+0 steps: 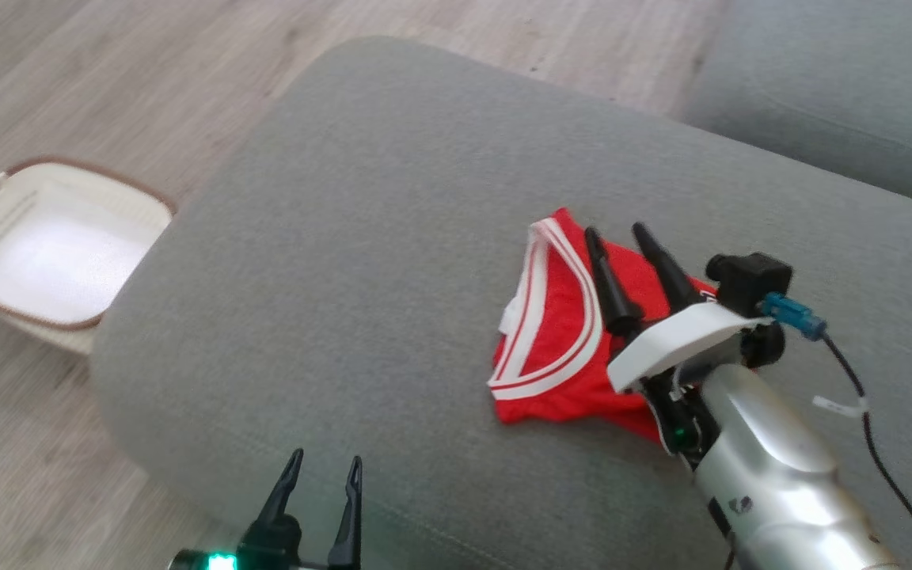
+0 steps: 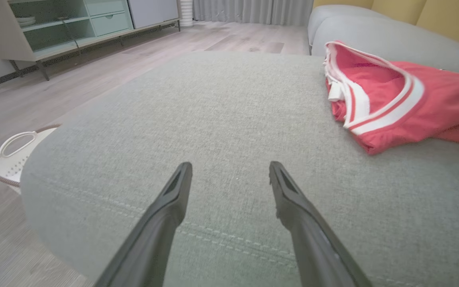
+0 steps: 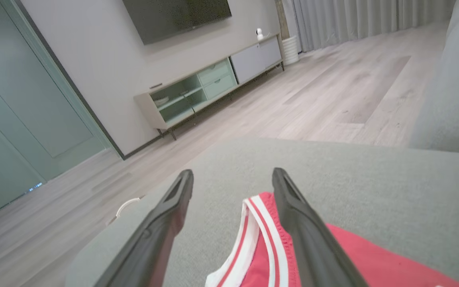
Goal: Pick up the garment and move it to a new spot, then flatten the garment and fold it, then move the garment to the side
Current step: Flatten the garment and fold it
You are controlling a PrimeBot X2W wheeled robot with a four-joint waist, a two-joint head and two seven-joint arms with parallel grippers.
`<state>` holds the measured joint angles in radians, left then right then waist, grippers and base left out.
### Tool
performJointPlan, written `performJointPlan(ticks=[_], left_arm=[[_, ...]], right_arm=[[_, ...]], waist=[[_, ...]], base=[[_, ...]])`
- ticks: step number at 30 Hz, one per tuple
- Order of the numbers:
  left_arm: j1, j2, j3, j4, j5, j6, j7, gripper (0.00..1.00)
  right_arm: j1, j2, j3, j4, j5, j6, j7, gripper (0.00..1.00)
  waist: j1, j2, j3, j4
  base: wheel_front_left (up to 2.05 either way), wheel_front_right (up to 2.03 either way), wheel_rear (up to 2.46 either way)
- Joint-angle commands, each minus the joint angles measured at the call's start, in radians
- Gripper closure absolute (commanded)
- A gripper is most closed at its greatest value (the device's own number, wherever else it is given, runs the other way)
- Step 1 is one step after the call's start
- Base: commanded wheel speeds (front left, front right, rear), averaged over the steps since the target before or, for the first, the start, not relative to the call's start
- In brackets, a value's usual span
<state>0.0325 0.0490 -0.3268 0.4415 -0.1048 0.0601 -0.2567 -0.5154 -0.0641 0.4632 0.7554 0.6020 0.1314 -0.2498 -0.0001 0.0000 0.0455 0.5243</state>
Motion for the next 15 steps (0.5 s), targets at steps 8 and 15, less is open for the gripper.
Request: performJointPlan(ticks=[8, 15], left_arm=[[-0.073, 0.001, 0.050, -0.071, 0.002, 0.005, -0.005, 0.00], [-0.100, 0.001, 0.086, -0.075, 0.019, 0.017, -0.005, 0.00]], right_arm=[[0.109, 0.014, -0.239, -0.131, -0.228, -0.001, -0.012, 0.00], [0.214, 0.014, -0.375, -0.171, -0.361, -0.001, -0.012, 0.00]], waist=[[0.0001, 0.0000, -0.024, -0.208], [0.0001, 0.0000, -0.032, -0.341]], base=[[0.00, 0.00, 0.00], [0.00, 0.00, 0.00]])
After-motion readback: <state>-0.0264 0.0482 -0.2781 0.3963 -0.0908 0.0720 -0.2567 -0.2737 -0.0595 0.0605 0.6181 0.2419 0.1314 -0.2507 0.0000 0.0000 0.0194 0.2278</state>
